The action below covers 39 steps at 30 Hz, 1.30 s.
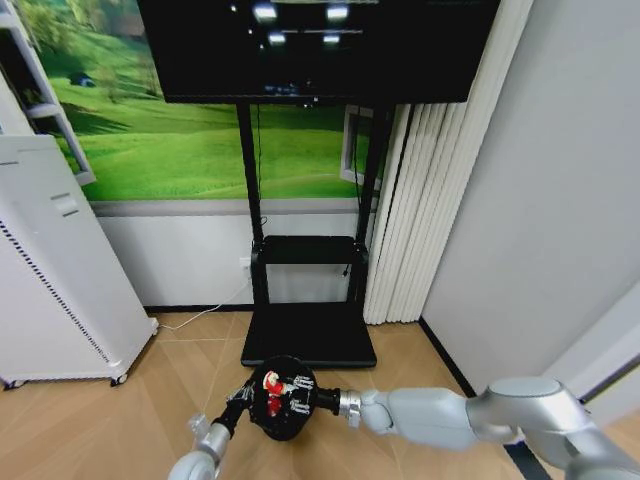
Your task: Pick up the trash bin and place the garbage on the floor into it.
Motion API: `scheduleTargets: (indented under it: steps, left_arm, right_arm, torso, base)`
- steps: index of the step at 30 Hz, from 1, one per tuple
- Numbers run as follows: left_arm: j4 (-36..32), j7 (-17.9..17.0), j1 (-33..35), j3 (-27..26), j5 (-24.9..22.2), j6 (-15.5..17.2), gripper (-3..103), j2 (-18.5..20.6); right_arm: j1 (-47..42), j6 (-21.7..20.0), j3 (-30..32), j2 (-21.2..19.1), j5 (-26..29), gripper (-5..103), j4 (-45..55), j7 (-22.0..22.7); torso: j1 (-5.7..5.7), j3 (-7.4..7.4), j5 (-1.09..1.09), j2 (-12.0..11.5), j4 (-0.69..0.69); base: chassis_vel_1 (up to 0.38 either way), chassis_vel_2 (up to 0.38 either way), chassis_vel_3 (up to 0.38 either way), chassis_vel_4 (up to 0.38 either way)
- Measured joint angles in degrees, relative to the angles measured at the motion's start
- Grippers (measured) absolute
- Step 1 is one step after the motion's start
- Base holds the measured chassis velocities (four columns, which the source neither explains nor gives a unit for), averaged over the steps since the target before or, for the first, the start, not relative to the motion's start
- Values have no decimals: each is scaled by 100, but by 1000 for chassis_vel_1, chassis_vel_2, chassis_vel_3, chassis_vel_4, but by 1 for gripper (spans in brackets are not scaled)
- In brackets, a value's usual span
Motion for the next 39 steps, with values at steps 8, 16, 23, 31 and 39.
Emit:
scheduleTargets:
  steps: [8,16,23,31,39]
  left_arm:
    - [-24,-15,87,-89,98,-17,7,-86]
    - [-164,-269,368,-600,236,-118,7,-91]
    - [-491,-228,1062,-1123,229,-143,7,132]
    - [-561,-212,1342,-1659,110,-173,7,174]
    - [-739,-227,1654,-1826,287,-179,7,24]
  right_arm:
    - [-78,-2,83,-44,-56,88,106,190]
    - [-282,-36,854,-516,772,100,7,222]
    - [-1082,-32,2060,-1144,451,100,-612,573]
    - [-1305,-14,2520,-1565,517,100,-1081,738]
    - [-1805,-9,3125,-1793,155,100,-954,923]
  torso:
    - [0,0,1,0,0]
    - [0,0,0,0,0]
    - [0,0,2,0,0]
    - [2,0,2,0,-3]
    - [2,0,3,0,4]
  base:
    - [0,0,0,0]
    - [0,0,0,0]
    - [0,0,0,0]
    - [31,-7,-39,-3]
    - [261,-7,-250,4]
